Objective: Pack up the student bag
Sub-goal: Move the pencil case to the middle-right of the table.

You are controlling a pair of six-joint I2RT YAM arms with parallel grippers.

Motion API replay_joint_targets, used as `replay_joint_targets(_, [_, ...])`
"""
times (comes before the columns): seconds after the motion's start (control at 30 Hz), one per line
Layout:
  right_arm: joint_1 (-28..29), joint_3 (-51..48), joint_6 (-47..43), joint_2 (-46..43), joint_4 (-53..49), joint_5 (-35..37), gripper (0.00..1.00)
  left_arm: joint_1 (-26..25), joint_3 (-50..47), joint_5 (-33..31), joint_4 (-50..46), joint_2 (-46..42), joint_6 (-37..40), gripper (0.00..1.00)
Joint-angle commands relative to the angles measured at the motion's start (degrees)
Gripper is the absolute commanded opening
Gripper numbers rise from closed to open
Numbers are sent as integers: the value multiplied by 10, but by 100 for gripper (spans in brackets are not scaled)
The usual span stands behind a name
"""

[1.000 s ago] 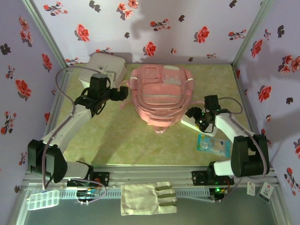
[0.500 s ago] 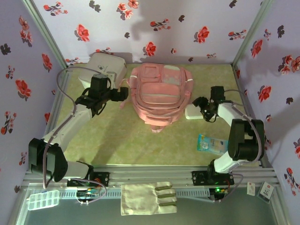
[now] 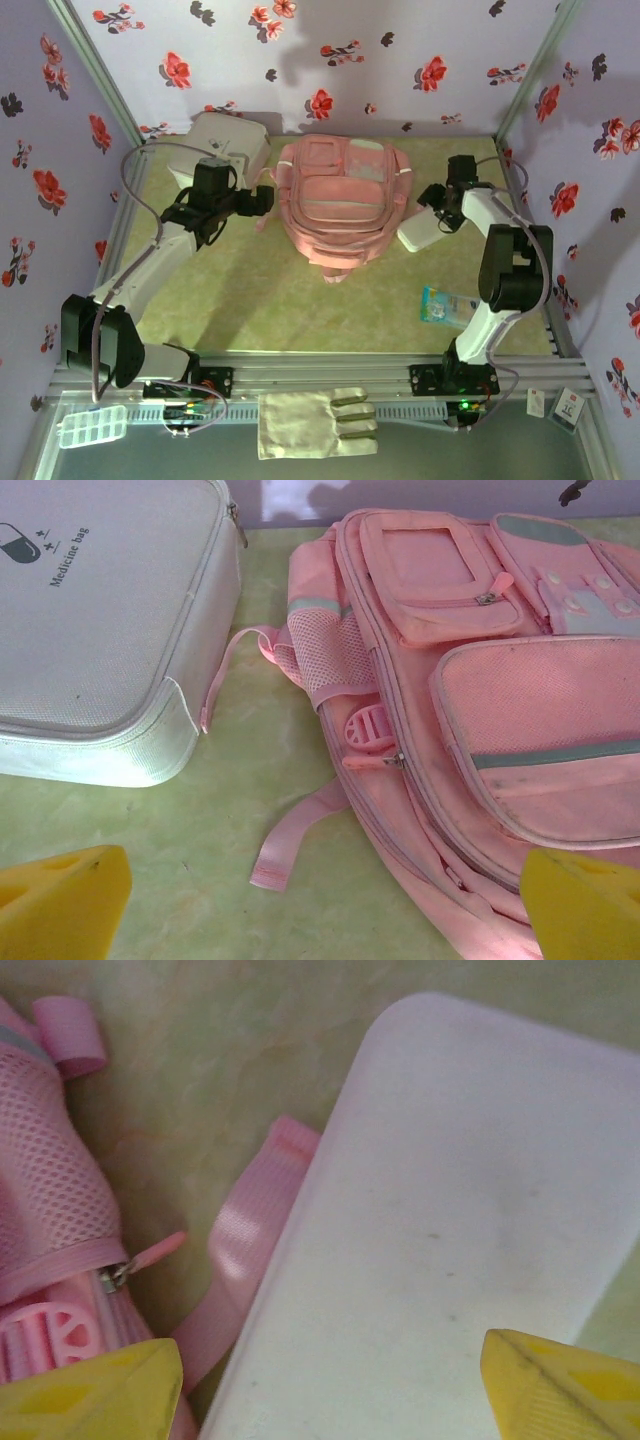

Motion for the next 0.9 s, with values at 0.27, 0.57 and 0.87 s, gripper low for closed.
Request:
replay_joint_targets(0.27, [38, 24, -10, 34, -79, 86, 99, 2, -5, 7, -2, -2, 0, 100])
replay_joint_targets(0.57, [47, 48, -19, 92, -71, 6, 99, 2, -13, 10, 1, -5, -3, 100])
replay_joint_targets(0.87, [48, -27, -60, 27, -99, 43, 99, 2, -17, 17, 6, -2, -4, 100])
